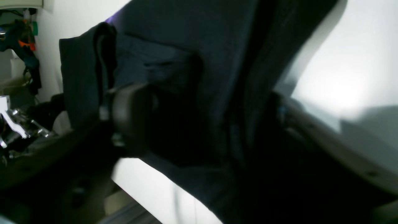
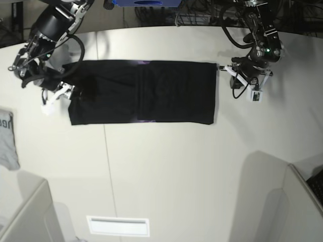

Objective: Fold the T-shirt properly
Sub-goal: 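Lower both grippers onto the two ends of the black strip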

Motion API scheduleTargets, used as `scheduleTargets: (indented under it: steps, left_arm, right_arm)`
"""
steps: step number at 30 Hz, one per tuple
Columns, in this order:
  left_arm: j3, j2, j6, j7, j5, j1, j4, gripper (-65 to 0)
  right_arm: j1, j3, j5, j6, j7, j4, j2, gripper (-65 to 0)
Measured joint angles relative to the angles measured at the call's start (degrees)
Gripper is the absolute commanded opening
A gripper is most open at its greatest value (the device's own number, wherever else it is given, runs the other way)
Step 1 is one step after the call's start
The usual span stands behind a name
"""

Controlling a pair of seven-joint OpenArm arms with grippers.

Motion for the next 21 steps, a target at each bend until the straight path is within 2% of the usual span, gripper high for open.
scheduleTargets:
  steps: [5, 6, 7, 10, 12, 16, 21]
  left_arm:
    - [1.6, 1.2, 1.0, -0.2, 0.1, -1.1, -0.2, -65.0]
    - [2.3, 1.8, 1.1, -0.3, 0.0, -1.0, -0.2, -65.0]
    - [3.1, 2.2, 2.4, -0.3, 0.3, -0.9, -0.2, -65.0]
    - [6.8, 2.4, 3.2, -0.3, 0.1, -0.9, -0.3, -65.0]
    - [8.3, 2.4, 4.5, -0.3, 0.0, -1.1, -0.3, -65.0]
    - [10.4, 2.1, 5.7, -0.4, 0.0, -1.4, -0.3, -65.0]
    - [13.6, 2.3, 6.6, -0.3, 0.2, -3.2, -0.4, -65.0]
  right_arm:
    - [-0.6, -0.2, -1.7, 0.1, -1.3, -0.4, 0.0, -61.8]
    - [-0.6, -0.2, -1.7, 0.1, -1.5, -0.4, 0.0, -65.0]
    - [-0.5, -0.3, -1.8, -0.4, -1.6, -0.4, 0.0, -65.0]
    - [0.3, -1.2, -3.0, -7.5, -2.6, 0.7, 0.0, -65.0]
    - [-0.1, -1.7, -4.1, -10.2, -2.8, 5.5, -0.8, -65.0]
    - [-0.7, -1.7, -3.3, -10.5, -2.8, 17.2, -2.3, -65.0]
    - [-3.2, -10.2, -3.1, -10.4, -3.0, 24.3, -3.1, -65.0]
